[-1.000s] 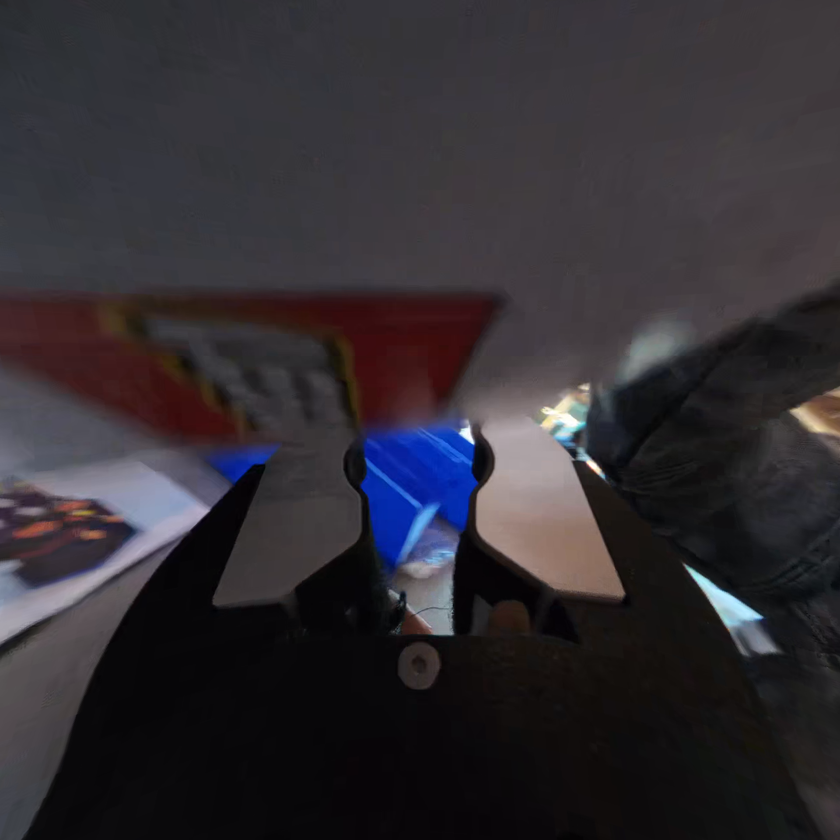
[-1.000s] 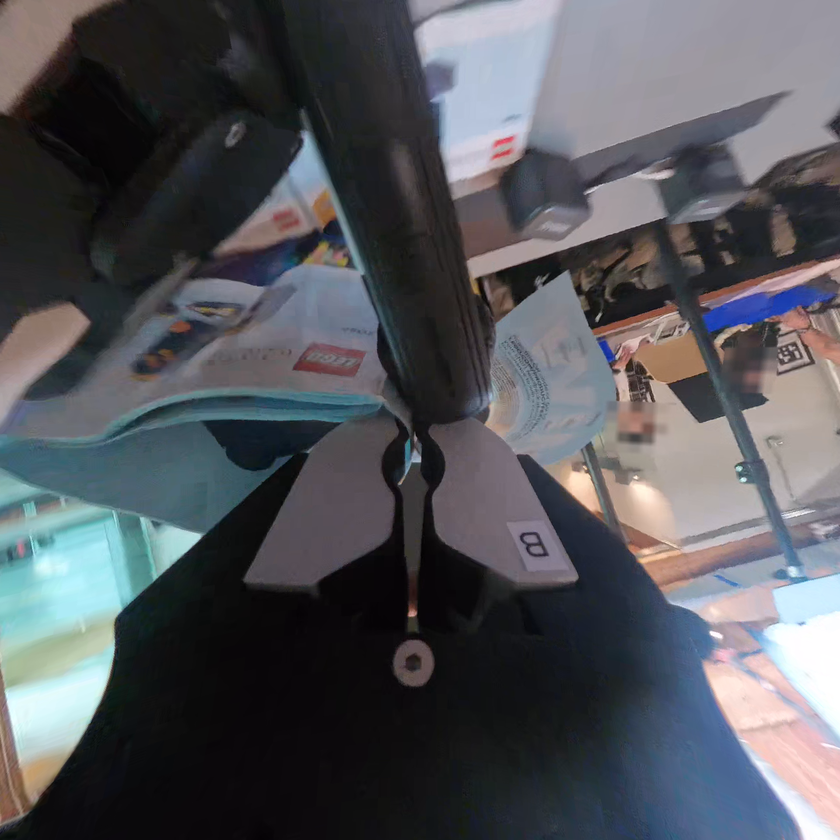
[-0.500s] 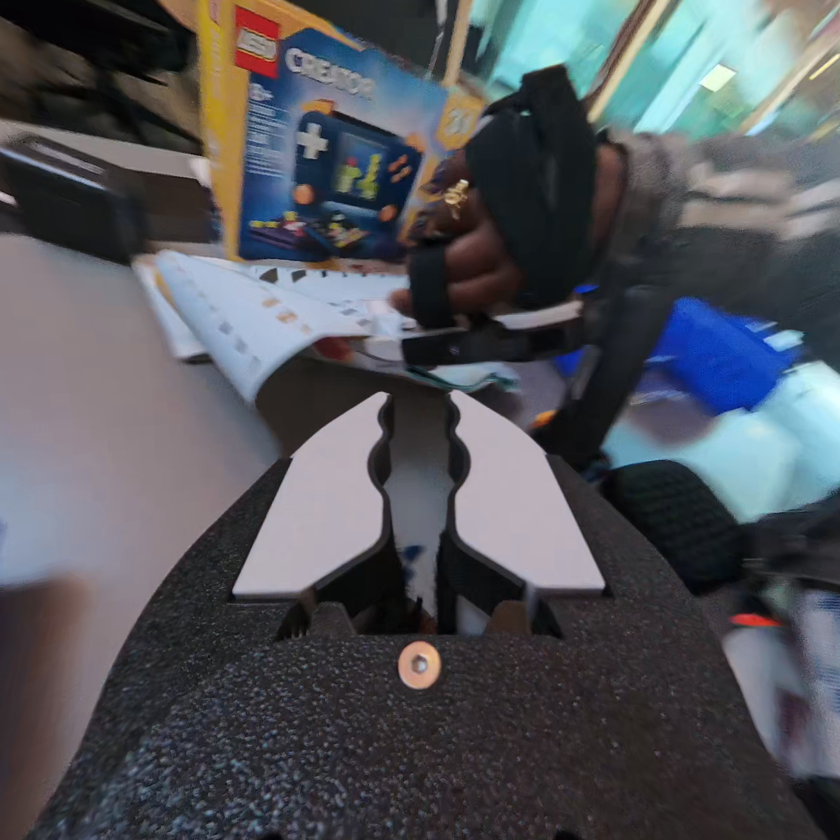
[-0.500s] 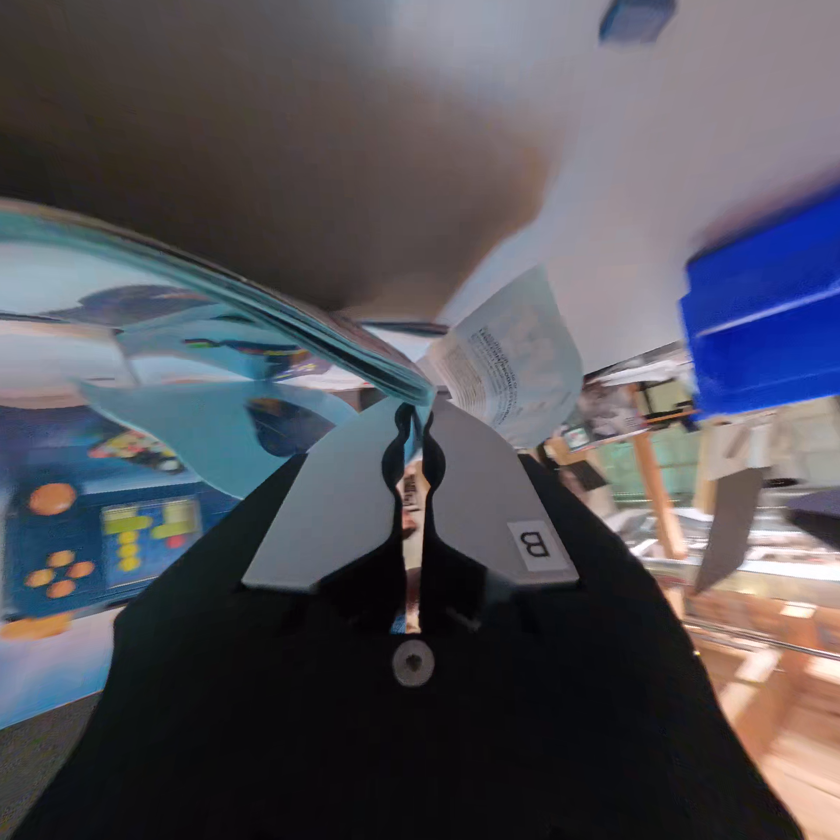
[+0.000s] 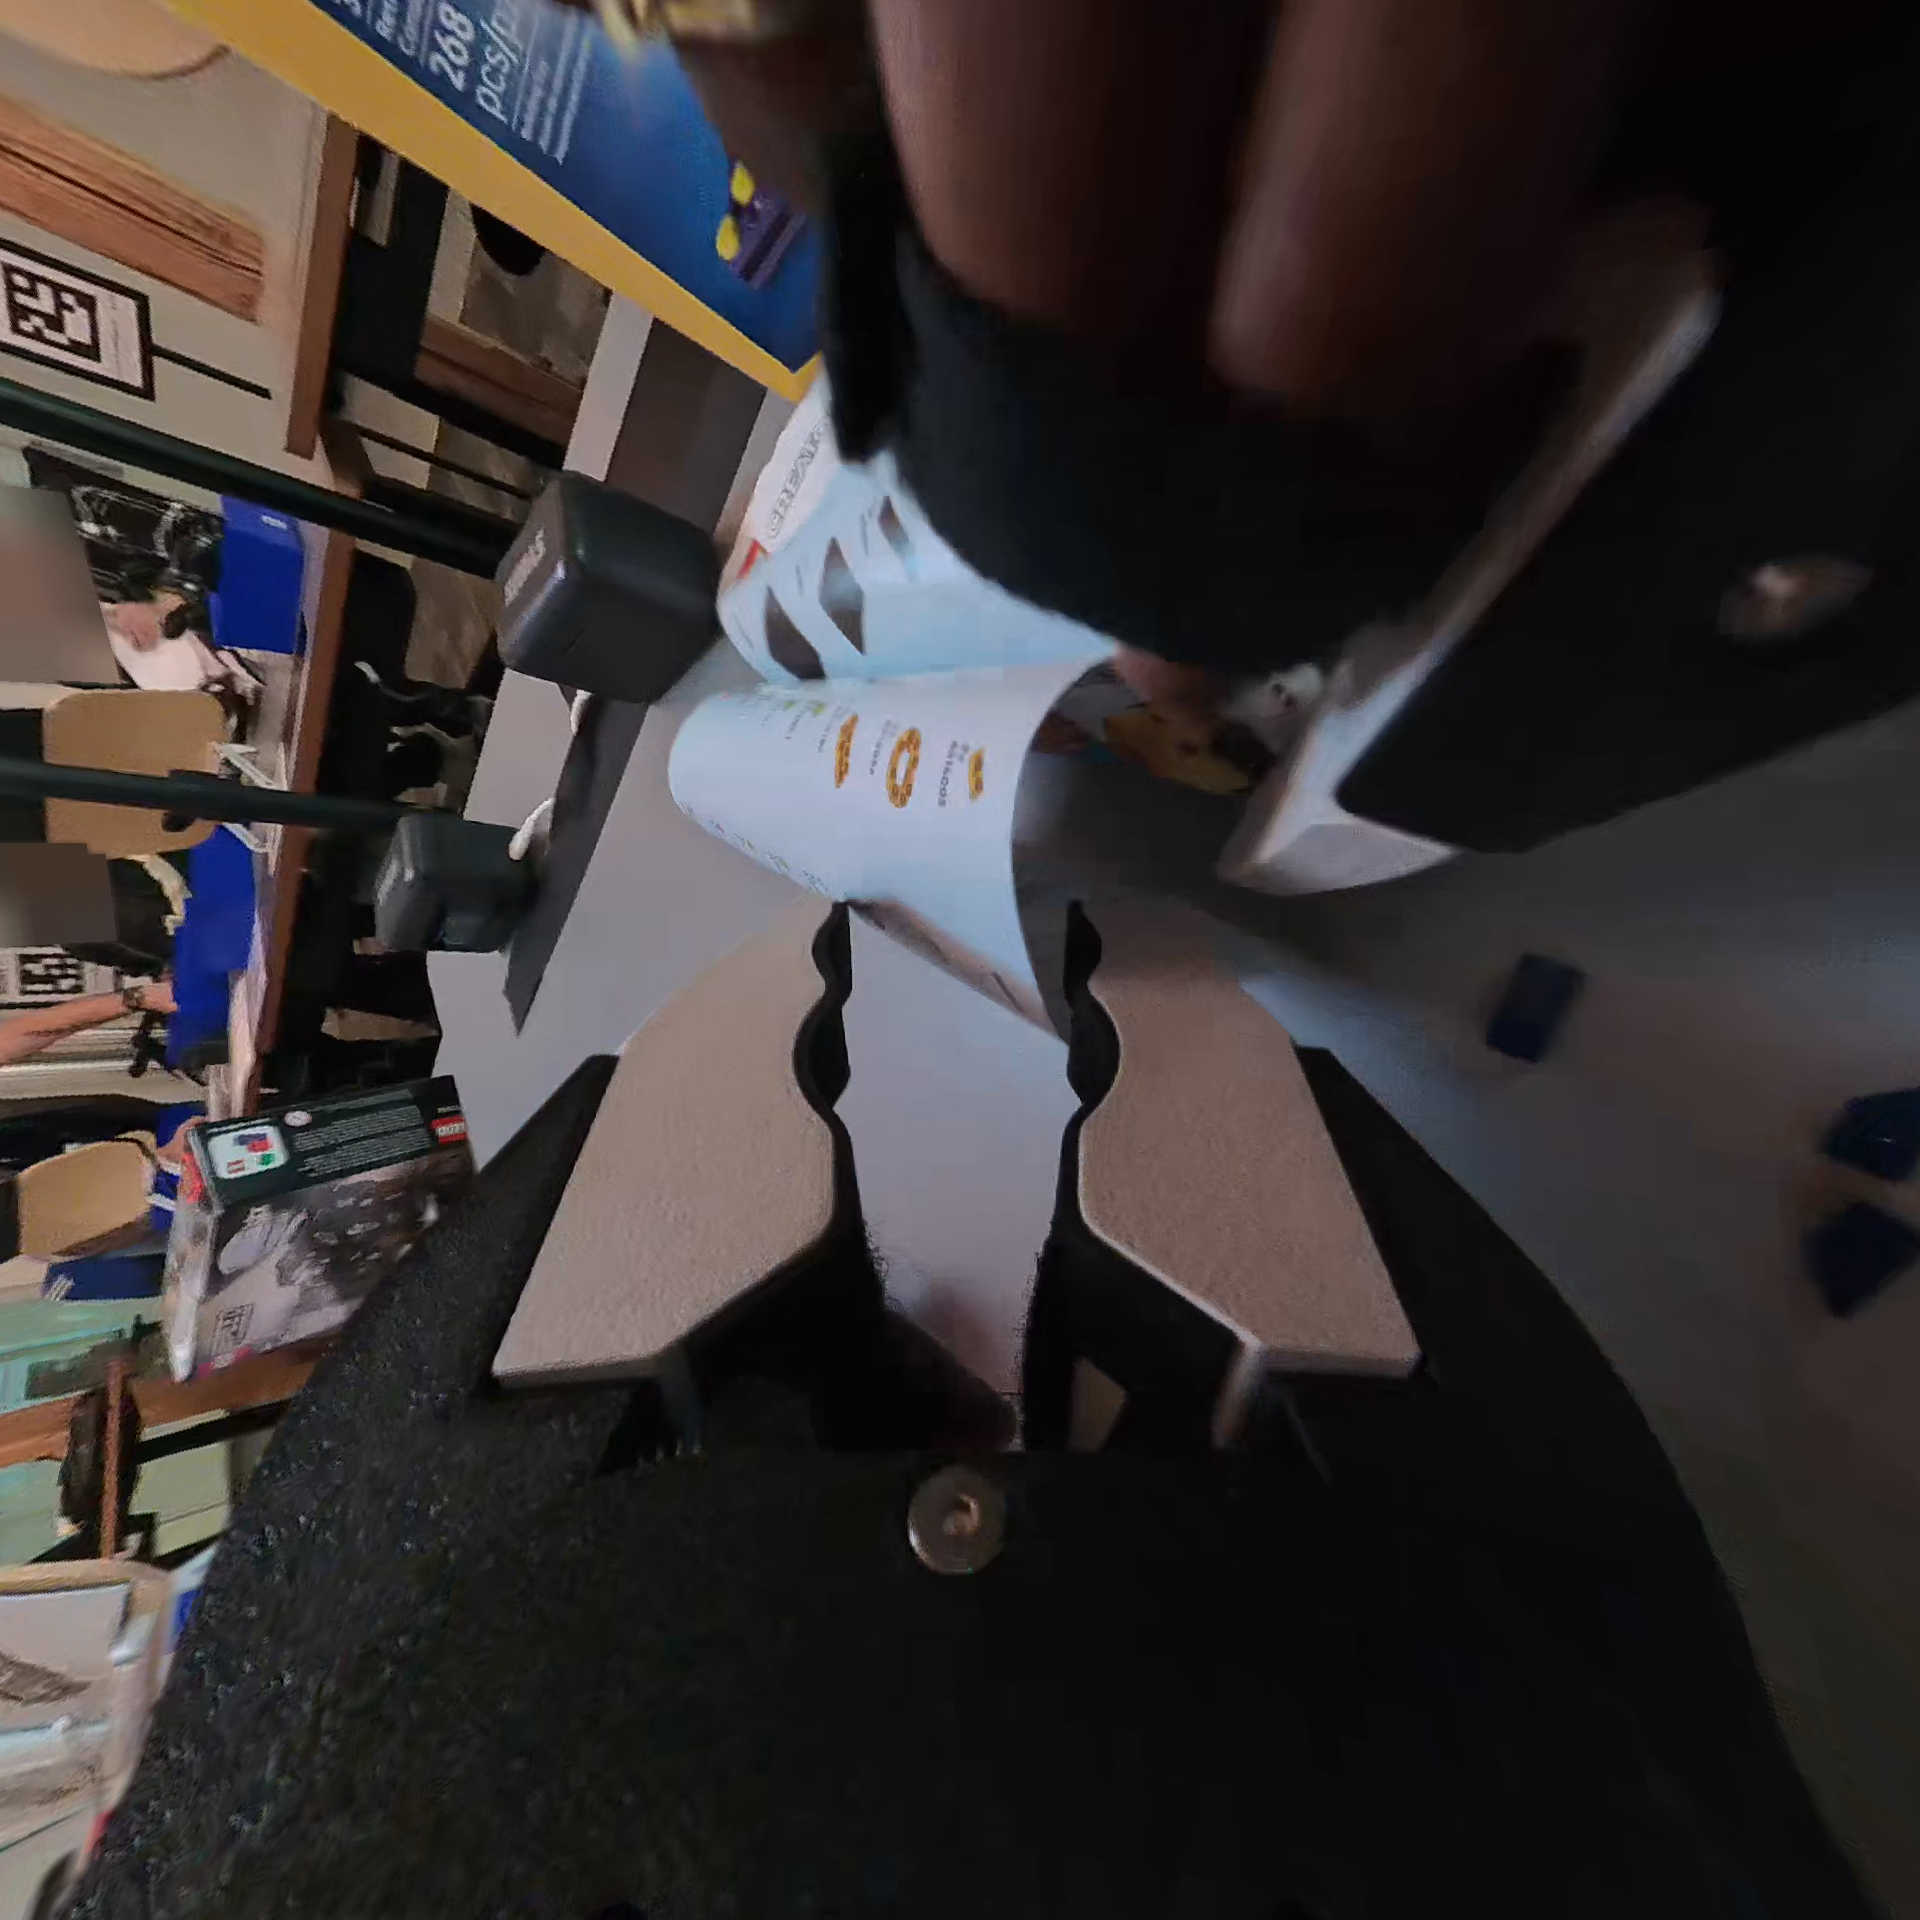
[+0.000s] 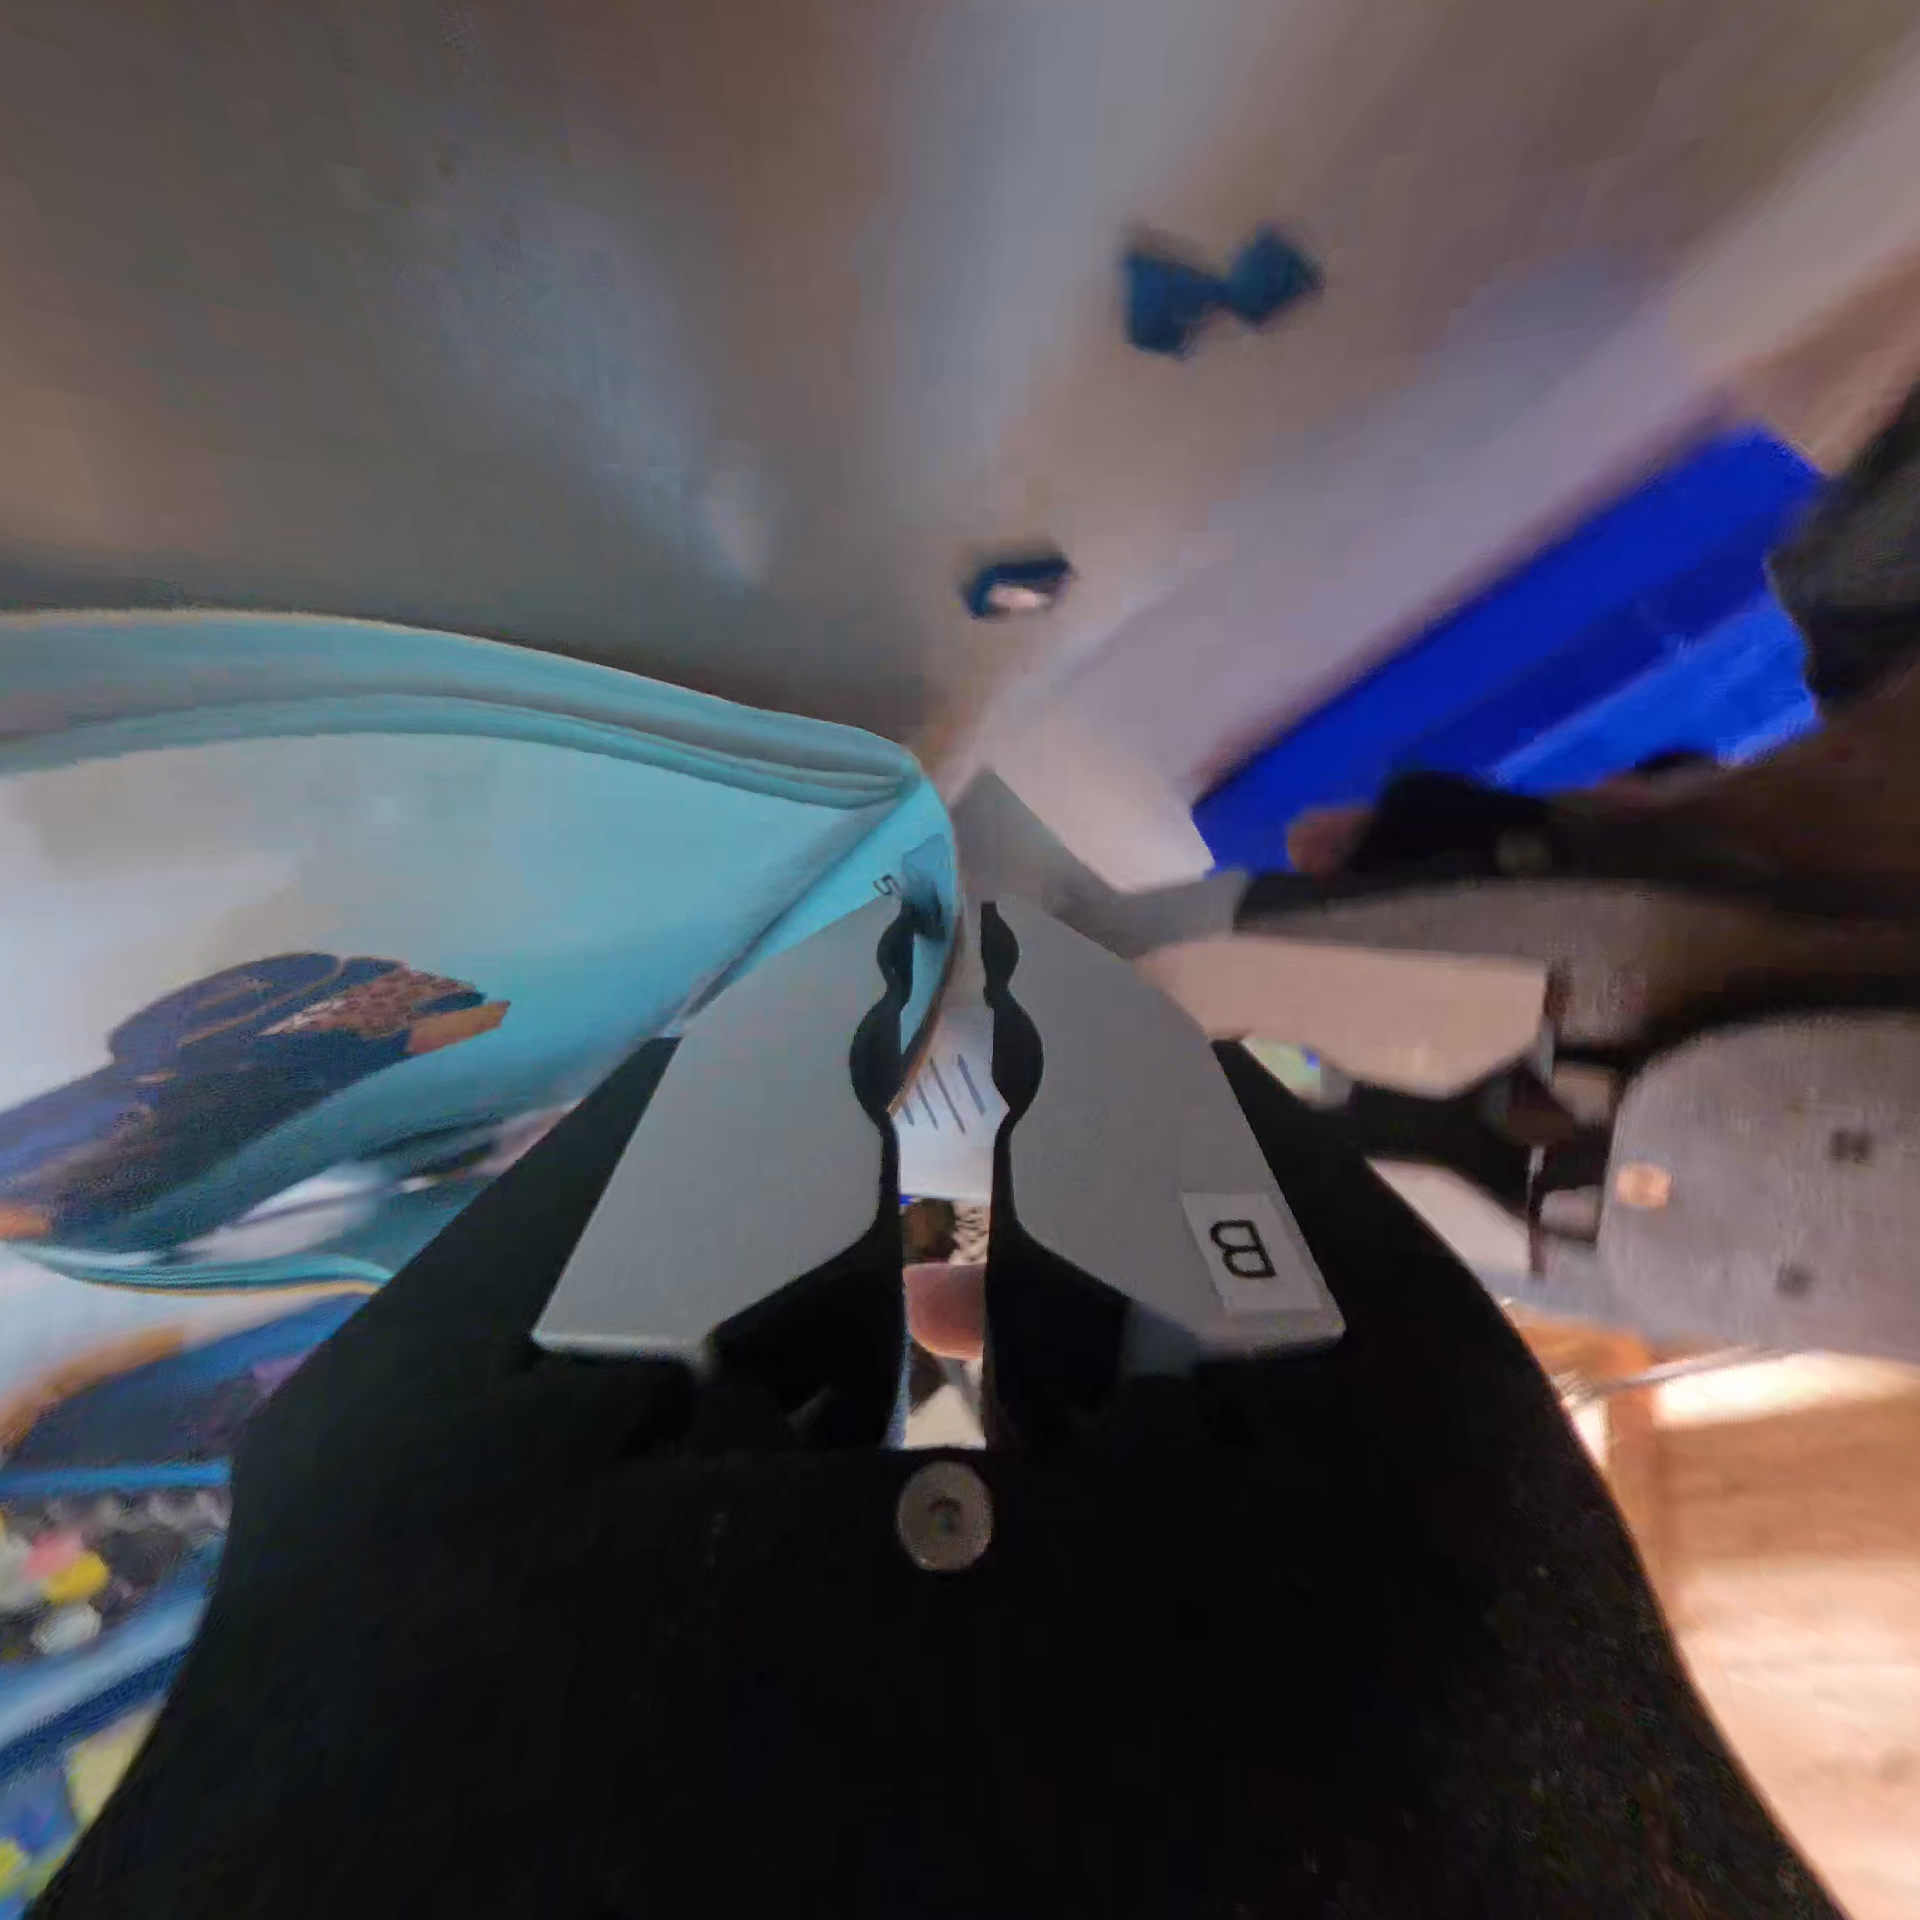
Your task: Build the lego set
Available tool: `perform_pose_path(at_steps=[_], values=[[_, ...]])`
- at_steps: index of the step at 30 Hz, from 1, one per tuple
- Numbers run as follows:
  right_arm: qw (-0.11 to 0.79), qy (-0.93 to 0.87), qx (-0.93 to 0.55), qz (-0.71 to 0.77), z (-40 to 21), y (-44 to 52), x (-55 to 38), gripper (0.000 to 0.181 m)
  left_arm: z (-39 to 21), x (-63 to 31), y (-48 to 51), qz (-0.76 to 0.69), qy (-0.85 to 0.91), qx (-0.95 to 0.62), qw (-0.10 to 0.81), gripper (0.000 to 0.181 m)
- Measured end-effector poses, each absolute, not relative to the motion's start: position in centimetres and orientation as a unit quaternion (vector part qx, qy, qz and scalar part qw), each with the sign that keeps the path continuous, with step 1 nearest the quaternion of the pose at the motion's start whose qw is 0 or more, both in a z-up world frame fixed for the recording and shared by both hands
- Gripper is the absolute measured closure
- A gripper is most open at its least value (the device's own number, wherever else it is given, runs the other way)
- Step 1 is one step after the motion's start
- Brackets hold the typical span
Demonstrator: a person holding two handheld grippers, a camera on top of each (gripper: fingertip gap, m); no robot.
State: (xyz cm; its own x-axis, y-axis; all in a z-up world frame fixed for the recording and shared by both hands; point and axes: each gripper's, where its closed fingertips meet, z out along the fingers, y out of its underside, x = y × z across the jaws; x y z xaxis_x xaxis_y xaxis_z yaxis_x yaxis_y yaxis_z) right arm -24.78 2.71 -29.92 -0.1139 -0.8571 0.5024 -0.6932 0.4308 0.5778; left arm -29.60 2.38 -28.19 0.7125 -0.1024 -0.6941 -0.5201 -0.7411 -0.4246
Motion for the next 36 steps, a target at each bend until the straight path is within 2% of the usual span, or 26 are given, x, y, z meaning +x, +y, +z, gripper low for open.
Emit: perform_pose_path(at_steps=[1,5,6,8,11,21,26,29,31,34,36], values=[[0.428,-0.755,0.493,-0.069,-29.3,2.6,-25.0,0.166,-28.3,-29.4,2.3,0.322,0.171,-0.875,0.319,0.142],[0.483,-0.794,0.368,0.029,-26.7,3.1,-26.0,0.137,-28.0,-28.9,1.4,0.321,0.117,-0.873,0.349,0.142],[0.487,-0.802,0.343,0.04,-26.4,3.5,-26.2,0.135,-27.7,-28.7,1.1,0.318,0.099,-0.871,0.362,0.142],[0.489,-0.813,0.312,0.06,-26.2,4.0,-26.3,0.137,-26.6,-27.4,1.0,0.303,0.07,-0.856,0.412,0.146],[0.489,-0.822,0.282,0.077,-26.0,4.4,-26.4,0.139,-25.8,-22.1,2.5,0.201,0.111,-0.839,0.493,0.16],[0.46,-0.852,0.232,0.095,-25.9,5.7,-26.2,0.157,-29.6,-22.9,6.8,0.169,0.134,-0.862,0.459,0.169],[0.417,-0.889,0.183,0.052,-28.0,8.6,-26.0,0.165,-32.7,-23.1,6.8,0.118,0.111,-0.915,0.369,0.179],[0.406,-0.9,0.152,0.034,-28.8,11.0,-25.8,0.16,-33.1,-23.3,6.5,0.113,0.099,-0.919,0.365,0.179],[0.423,-0.894,0.147,0.024,-28.4,11.7,-26.3,0.163,-33.3,-23.2,6.5,0.105,0.094,-0.917,0.373,0.179],[0.474,-0.861,0.185,-0.012,-26.8,10.9,-28.0,0.181,-33.4,-23.1,6.5,0.105,0.092,-0.918,0.372,0.179],[0.501,-0.84,0.21,-0.014,-25.2,9.2,-29.5,0.181,-33.4,-23.1,6.5,0.111,0.093,-0.919,0.367,0.178]])
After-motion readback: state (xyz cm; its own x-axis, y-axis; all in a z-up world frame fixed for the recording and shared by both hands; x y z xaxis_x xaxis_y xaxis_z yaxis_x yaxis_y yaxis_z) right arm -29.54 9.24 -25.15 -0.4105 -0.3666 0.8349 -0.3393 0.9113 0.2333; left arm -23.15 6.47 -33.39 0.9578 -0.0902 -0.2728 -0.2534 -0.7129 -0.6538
